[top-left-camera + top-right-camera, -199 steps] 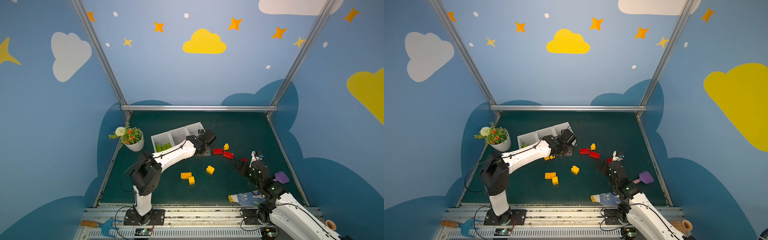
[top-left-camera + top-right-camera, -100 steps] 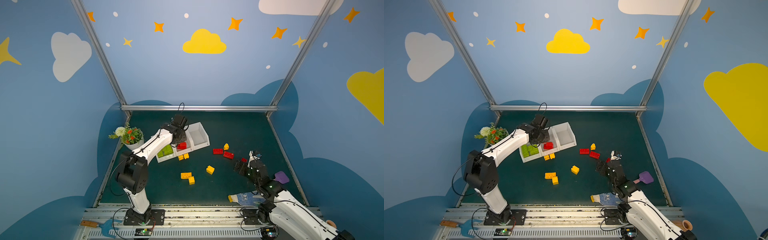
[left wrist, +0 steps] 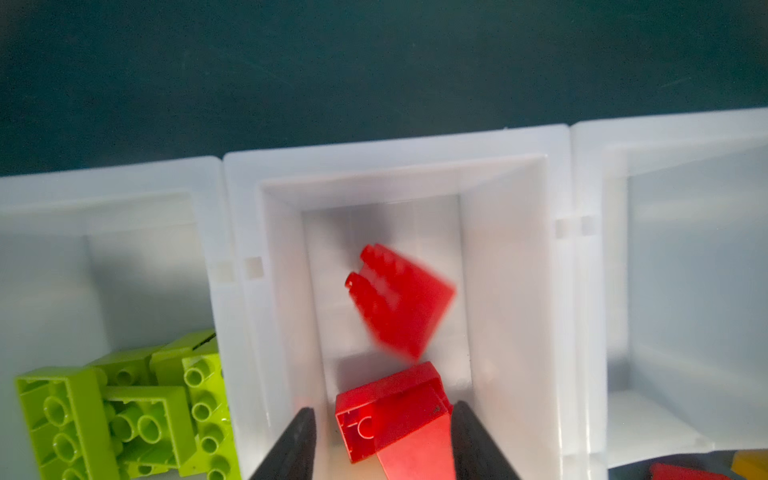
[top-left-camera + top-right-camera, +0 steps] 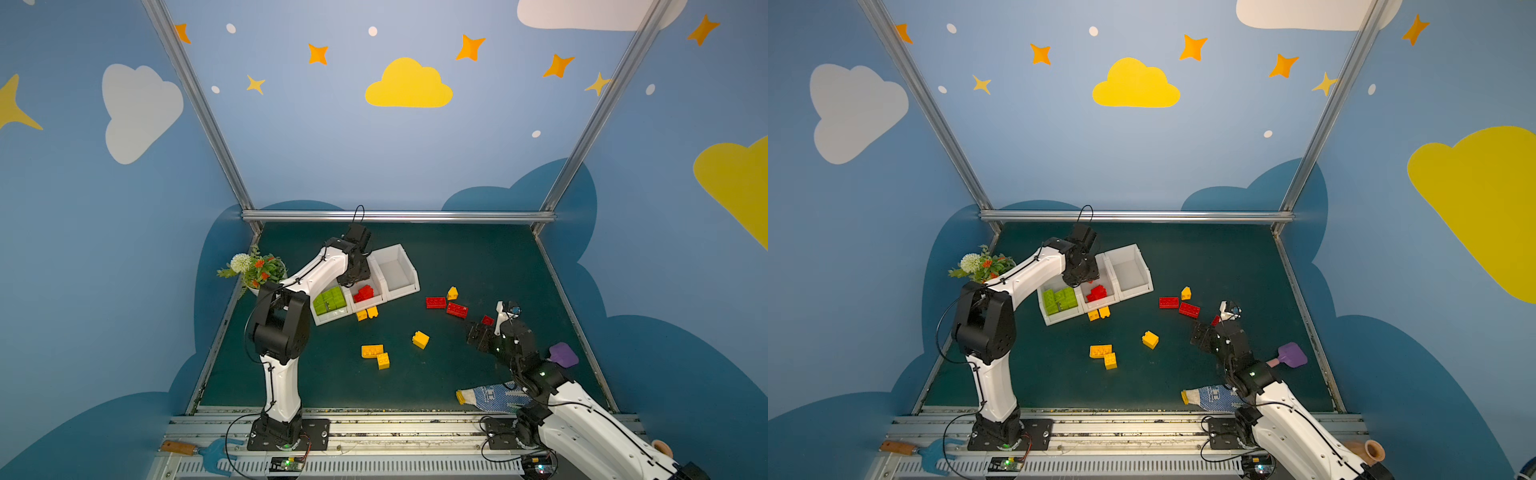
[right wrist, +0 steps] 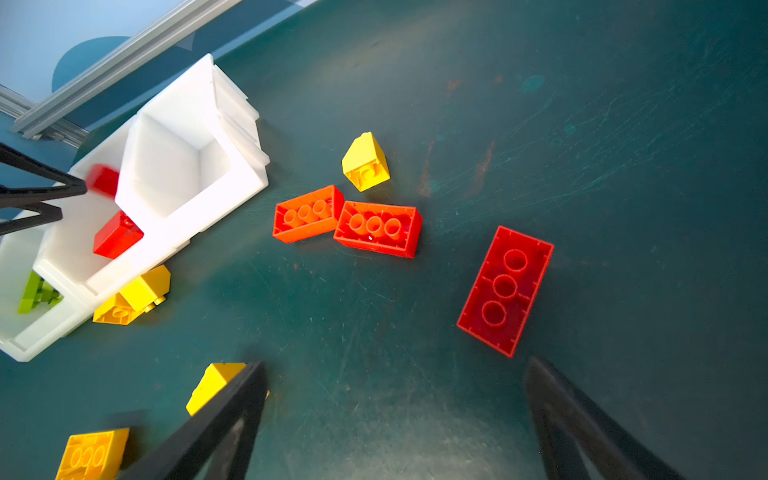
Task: Sort the legos into containers by color
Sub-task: 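Carry the red brick with the left gripper into the middle compartment and release, then withdraw the left arm while the right gripper reaches to a red brick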
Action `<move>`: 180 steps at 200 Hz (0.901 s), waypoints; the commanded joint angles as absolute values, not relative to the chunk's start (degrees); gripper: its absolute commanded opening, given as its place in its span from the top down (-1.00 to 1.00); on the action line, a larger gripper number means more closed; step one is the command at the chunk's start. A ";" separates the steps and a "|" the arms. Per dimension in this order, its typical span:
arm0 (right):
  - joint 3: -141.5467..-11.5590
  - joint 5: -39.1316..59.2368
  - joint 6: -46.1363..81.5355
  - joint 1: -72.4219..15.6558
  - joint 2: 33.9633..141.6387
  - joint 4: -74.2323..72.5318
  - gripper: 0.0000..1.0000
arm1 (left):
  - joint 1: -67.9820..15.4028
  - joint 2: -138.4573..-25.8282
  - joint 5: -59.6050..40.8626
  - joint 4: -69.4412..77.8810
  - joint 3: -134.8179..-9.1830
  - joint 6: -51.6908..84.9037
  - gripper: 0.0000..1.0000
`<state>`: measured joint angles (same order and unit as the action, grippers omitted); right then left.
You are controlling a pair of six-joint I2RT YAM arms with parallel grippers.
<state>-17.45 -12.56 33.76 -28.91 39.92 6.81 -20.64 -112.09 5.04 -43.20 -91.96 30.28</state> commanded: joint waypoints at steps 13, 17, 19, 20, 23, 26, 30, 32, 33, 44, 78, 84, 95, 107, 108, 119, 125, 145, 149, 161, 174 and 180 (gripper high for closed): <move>-19.52 -11.13 29.93 -29.06 40.23 7.06 -0.90 | -20.28 -110.28 4.03 -46.09 -94.50 30.17 -0.25; -20.21 -11.56 30.39 -29.07 40.85 7.74 -0.90 | -20.26 -109.60 3.73 -46.22 -94.44 30.15 -0.29; -20.41 -11.74 30.54 -29.02 41.15 8.04 -0.90 | -20.23 -109.25 3.59 -46.23 -94.36 30.08 -0.30; -20.53 -11.80 30.61 -29.01 41.32 8.20 -0.90 | -20.22 -109.16 3.51 -46.23 -94.33 30.11 -0.31; -21.00 -11.93 30.67 -29.02 41.88 8.54 -0.90 | -20.17 -108.40 3.25 -46.16 -94.10 29.99 -0.33; -21.42 -12.03 30.72 -29.03 42.39 8.92 -0.90 | -20.20 -107.71 3.01 -46.15 -93.82 30.06 -0.35; -22.16 -12.05 30.68 -29.08 43.19 9.32 -0.90 | -20.31 -106.83 2.62 -46.02 -93.45 30.09 -0.38; -22.55 -12.11 30.72 -29.09 43.58 9.51 -0.89 | -20.39 -106.23 2.39 -45.94 -93.28 30.18 -0.39; -22.66 -12.08 30.70 -29.09 43.76 9.64 -0.89 | -20.35 -105.94 2.29 -45.91 -93.18 30.20 -0.39; -24.93 -11.94 30.38 -29.18 46.37 10.61 -0.90 | -20.46 -102.70 1.20 -45.25 -91.67 30.25 -0.45; -34.78 -10.44 28.82 -30.17 57.82 15.76 -0.90 | -21.83 -89.92 -1.99 -42.83 -84.02 28.36 -0.63; -36.79 -10.26 28.47 -30.56 60.32 16.39 -0.90 | -22.13 -87.21 -2.93 -42.24 -82.30 27.82 -0.68; -40.73 -10.39 27.69 -31.48 64.95 17.44 -0.90 | -22.67 -82.15 -4.34 -40.93 -78.93 27.08 -0.77; -44.87 -10.73 26.60 -32.23 70.31 19.13 -0.90 | -23.15 -76.46 -5.35 -39.66 -75.30 26.15 -0.84; -45.38 -10.68 26.53 -32.29 70.75 19.28 -0.90 | -23.22 -75.93 -5.40 -39.56 -74.96 26.04 -0.85; -49.78 -10.18 25.50 -32.73 75.82 21.23 -0.90 | -23.42 -70.87 -5.31 -39.21 -71.92 25.86 -0.92; -52.36 -9.81 25.16 -32.99 78.59 22.66 -0.90 | -23.31 -68.35 -5.03 -38.93 -69.95 25.70 -0.96; -59.66 -10.34 24.61 -33.90 86.60 26.25 -0.90 | -23.25 -59.52 -3.90 -38.24 -63.70 25.10 -1.00; -61.03 -10.62 24.67 -34.00 88.08 26.79 -0.90 | -23.17 -57.97 -3.61 -38.23 -62.68 24.81 -1.00; -64.04 -10.41 24.86 -34.02 91.09 27.58 -0.90 | -22.98 -54.12 -2.59 -38.72 -59.52 24.43 -1.00; -66.39 -9.49 24.96 -34.10 94.06 28.07 -0.90 | -22.84 -51.08 -1.27 -39.28 -56.88 24.00 -1.00; -67.70 -9.10 24.93 -34.24 95.54 28.40 -0.90 | -22.78 -49.99 -0.55 -39.44 -55.90 23.91 -1.00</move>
